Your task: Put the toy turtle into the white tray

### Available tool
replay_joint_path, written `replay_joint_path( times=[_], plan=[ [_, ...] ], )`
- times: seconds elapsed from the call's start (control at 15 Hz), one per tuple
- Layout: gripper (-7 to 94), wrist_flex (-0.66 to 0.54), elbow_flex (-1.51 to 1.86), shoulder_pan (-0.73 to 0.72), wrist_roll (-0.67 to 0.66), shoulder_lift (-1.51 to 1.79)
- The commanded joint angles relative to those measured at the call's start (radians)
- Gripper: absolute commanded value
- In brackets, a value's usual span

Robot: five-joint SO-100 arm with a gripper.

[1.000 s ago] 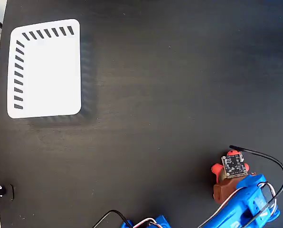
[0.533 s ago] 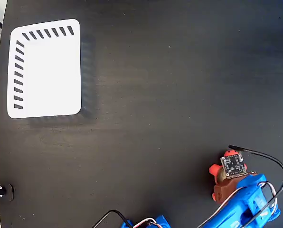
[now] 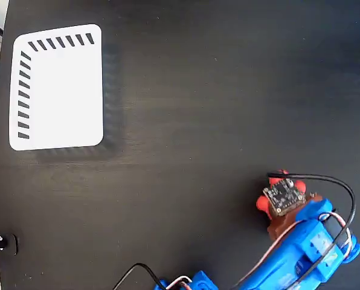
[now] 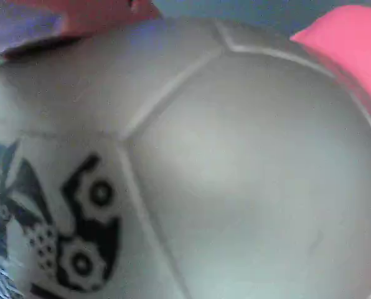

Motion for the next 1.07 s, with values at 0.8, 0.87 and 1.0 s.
replay_joint_path(
  times=[0.8, 0.87, 1.0],
  plan=[
    [0, 0.192, -0.364, -0.713, -0.216, 0.210],
    [0, 0.199, -0.426, -0.767, -0.221, 0.184],
    [0, 0.244, -0.588, -0.870, -0.238, 0.103]
  ],
)
